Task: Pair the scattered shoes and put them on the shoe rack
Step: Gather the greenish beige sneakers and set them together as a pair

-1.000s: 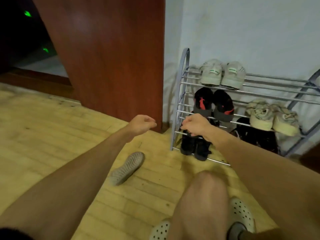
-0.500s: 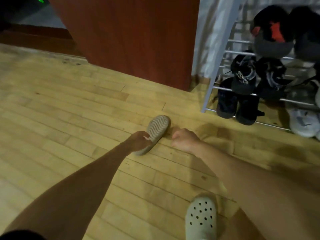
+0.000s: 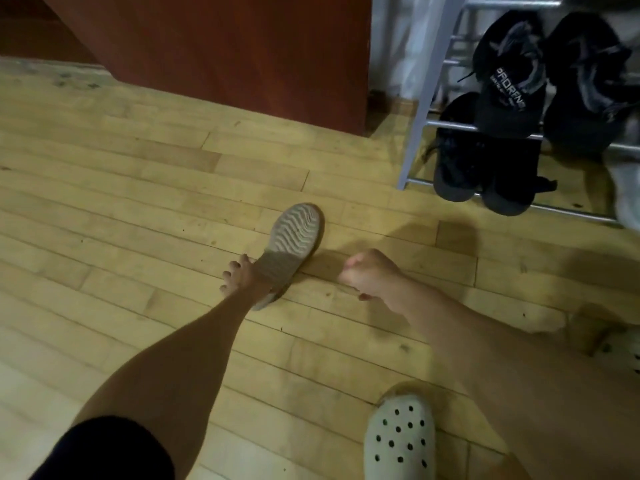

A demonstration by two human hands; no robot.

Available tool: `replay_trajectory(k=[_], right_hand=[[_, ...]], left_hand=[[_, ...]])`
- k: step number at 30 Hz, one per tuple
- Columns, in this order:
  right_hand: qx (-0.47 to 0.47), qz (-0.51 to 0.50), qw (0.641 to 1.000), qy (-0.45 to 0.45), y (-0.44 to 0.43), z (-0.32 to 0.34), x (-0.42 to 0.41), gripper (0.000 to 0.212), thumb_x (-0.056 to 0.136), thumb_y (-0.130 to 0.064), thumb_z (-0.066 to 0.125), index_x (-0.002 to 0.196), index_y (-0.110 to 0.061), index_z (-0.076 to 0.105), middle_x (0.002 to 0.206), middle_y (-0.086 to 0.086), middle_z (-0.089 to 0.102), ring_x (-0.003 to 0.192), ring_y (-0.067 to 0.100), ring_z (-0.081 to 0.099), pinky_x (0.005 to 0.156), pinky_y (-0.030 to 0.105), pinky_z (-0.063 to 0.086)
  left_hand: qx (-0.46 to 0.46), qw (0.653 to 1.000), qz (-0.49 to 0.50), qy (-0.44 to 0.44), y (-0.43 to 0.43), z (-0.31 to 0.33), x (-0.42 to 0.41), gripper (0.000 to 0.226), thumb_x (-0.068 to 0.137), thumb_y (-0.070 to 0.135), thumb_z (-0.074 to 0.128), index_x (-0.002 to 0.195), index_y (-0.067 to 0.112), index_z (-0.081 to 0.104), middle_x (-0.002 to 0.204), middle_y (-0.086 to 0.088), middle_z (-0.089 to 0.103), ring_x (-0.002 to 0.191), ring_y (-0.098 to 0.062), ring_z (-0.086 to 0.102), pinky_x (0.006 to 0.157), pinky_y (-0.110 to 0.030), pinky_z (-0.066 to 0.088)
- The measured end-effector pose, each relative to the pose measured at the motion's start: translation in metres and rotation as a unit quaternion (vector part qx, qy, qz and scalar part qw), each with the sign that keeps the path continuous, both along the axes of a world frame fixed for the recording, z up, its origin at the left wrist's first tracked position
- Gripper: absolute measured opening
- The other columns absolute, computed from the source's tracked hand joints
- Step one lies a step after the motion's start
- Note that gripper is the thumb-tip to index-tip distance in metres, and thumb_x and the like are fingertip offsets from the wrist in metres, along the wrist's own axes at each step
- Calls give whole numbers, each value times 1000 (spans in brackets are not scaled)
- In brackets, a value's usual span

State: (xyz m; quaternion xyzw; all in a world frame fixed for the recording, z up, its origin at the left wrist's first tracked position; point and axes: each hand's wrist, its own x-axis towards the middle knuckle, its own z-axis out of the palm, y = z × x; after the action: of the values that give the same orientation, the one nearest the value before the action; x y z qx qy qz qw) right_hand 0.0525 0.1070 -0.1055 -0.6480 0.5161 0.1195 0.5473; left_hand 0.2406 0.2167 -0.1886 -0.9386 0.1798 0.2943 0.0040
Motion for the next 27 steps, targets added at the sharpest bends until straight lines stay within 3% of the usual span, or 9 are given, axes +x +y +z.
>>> replay_trajectory(k=[3, 7, 10, 14, 17, 21, 24, 27], right_hand=[[-14, 22, 999, 18, 5, -8, -12, 29, 90, -14, 53, 114, -2, 66, 110, 15, 68, 86, 24, 62, 86, 43, 55], [-21, 52, 998, 41, 13, -9, -27, 27, 90, -14, 51, 110, -3, 65, 109, 12, 68, 94, 26, 64, 84, 38, 53], [-24, 66, 997, 38, 17, -3, -36, 24, 91, -16, 52, 108, -6, 66, 107, 10, 66, 96, 26, 61, 75, 30, 45], [-54, 90, 994, 33, 24, 7, -39, 23, 89, -19, 57, 108, -10, 65, 108, 6, 64, 104, 25, 61, 81, 29, 46], [-66, 111, 991, 39, 29, 11, -45, 32, 89, -19, 57, 117, -6, 66, 120, 10, 66, 110, 27, 60, 92, 34, 49], [-59, 129, 989, 44, 28, 8, -61, 33, 91, -20, 53, 117, -5, 64, 119, 9, 64, 111, 27, 59, 93, 36, 49], [-59, 125, 989, 61, 21, 1, -72, 28, 90, -18, 52, 112, -7, 65, 114, 8, 66, 105, 25, 61, 86, 34, 50], [-58, 117, 989, 63, 19, -1, -76, 26, 89, -15, 52, 110, -7, 64, 109, 9, 66, 100, 25, 61, 68, 27, 45]], left_hand=[[-2, 999, -21, -24, 0, 2, -12, 64, 82, 22, 69, 139, 11, 42, 138, -18, 35, 128, -37, 34, 103, -47, 39], [-66, 996, -41, -45, 12, 9, -35, 60, 79, 17, 71, 133, 14, 45, 130, -16, 39, 119, -33, 39, 98, -45, 42], [-104, 990, -94, -5, 19, 17, -59, 52, 79, 22, 68, 127, 20, 47, 121, -9, 45, 114, -28, 42, 95, -43, 39], [-149, 976, -156, 41, 21, 20, -84, 29, 79, 30, 67, 108, 34, 69, 120, -3, 59, 118, -31, 44, 94, -42, 36], [-150, 985, -74, 47, 19, 13, -82, 51, 81, 31, 68, 131, 31, 54, 137, -10, 45, 127, -34, 38, 101, -47, 39], [-121, 970, 66, 201, 20, 4, -79, 90, 76, 33, 75, 149, 19, 24, 145, -12, 37, 128, -33, 44, 100, -44, 46], [-92, 974, 49, 200, 21, -1, -86, 72, 77, 25, 74, 138, 10, 39, 124, -14, 55, 108, -31, 58, 82, -38, 52], [-101, 953, 77, 274, 21, -5, -102, 38, 75, 8, 76, 105, 15, 53, 91, -10, 62, 82, -25, 57, 69, -33, 49]])
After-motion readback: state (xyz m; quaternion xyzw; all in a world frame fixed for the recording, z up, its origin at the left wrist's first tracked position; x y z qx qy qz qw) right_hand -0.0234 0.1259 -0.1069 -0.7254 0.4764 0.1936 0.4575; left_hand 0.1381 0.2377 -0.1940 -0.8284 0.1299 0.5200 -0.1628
